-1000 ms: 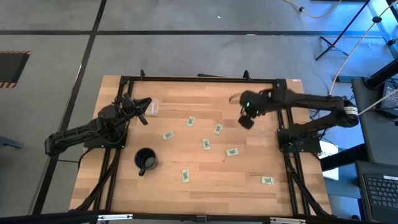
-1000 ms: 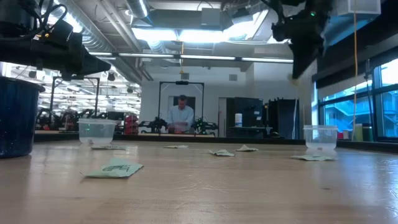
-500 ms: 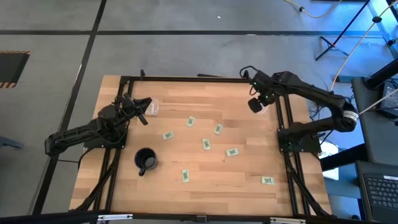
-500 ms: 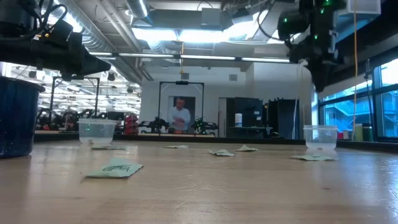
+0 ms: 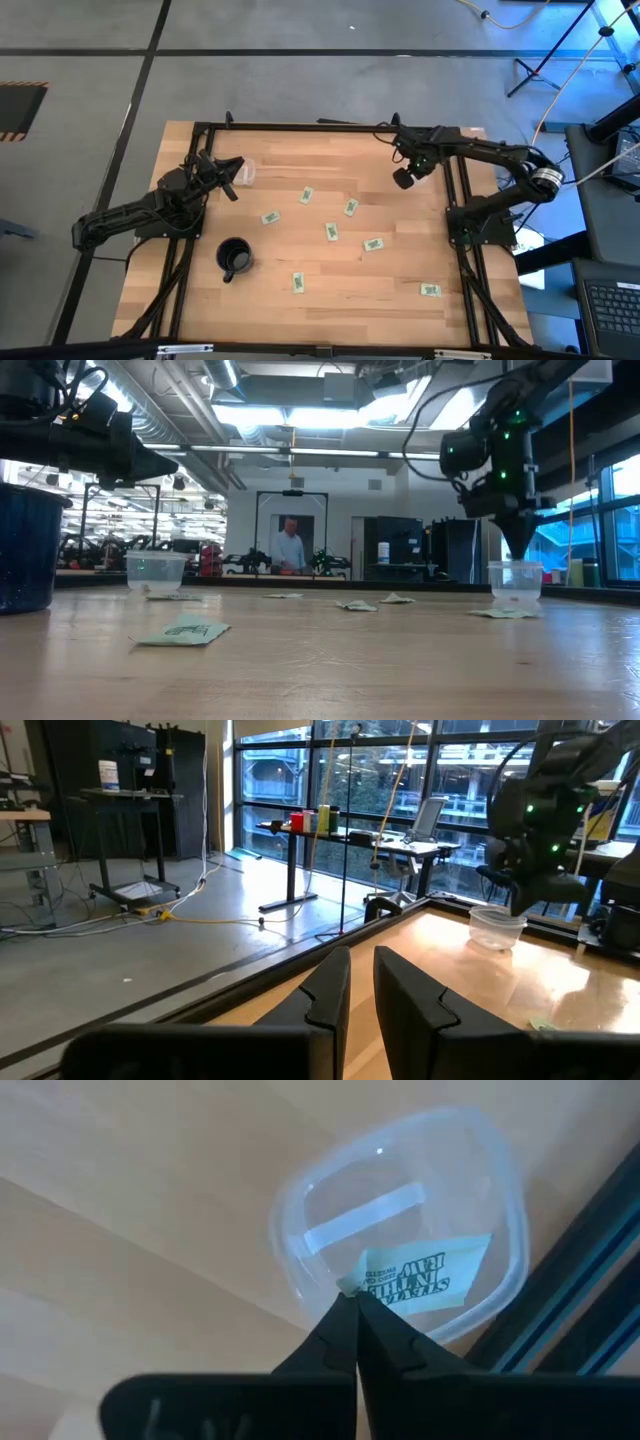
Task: Pick and place Stevia / Truvia into bins
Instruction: Put the stevia packet into the right transparent container
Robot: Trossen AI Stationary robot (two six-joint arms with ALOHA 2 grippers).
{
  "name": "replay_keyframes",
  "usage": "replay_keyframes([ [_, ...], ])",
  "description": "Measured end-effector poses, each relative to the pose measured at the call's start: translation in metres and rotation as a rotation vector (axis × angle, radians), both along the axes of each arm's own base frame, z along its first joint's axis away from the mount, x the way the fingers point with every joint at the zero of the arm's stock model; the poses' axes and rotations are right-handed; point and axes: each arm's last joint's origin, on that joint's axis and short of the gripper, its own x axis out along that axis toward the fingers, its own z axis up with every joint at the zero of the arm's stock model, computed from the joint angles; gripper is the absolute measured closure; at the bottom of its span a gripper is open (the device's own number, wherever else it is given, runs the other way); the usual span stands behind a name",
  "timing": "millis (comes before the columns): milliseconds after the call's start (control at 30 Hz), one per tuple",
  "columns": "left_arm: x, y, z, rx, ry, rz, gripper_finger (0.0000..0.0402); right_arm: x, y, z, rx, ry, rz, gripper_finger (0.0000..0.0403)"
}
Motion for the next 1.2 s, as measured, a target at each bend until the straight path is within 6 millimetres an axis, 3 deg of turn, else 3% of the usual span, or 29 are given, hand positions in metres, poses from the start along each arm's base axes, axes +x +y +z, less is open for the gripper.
replay_keyframes([
  [200,0.0,0.0,0.0,0.0,0.0,0.0,0.0359,0.001,-0.001,-0.015,0.005,0.032,-0.004,0.0401],
  [567,0.0,0.0,0.0,0.0,0.0,0.001,0.0359,0.002,-0.002,-0.018,-0.001,0.028,-0.004,0.0395],
  [967,0.0,0.0,0.0,0.0,0.0,0.001,0.0359,0.0,-0.002,-0.018,-0.031,0.07,-0.026,0.0352],
  [1200,0.0,0.0,0.0,0.0,0.0,0.001,0.0359,-0.001,-0.001,-0.013,-0.011,0.098,-0.016,0.0298],
])
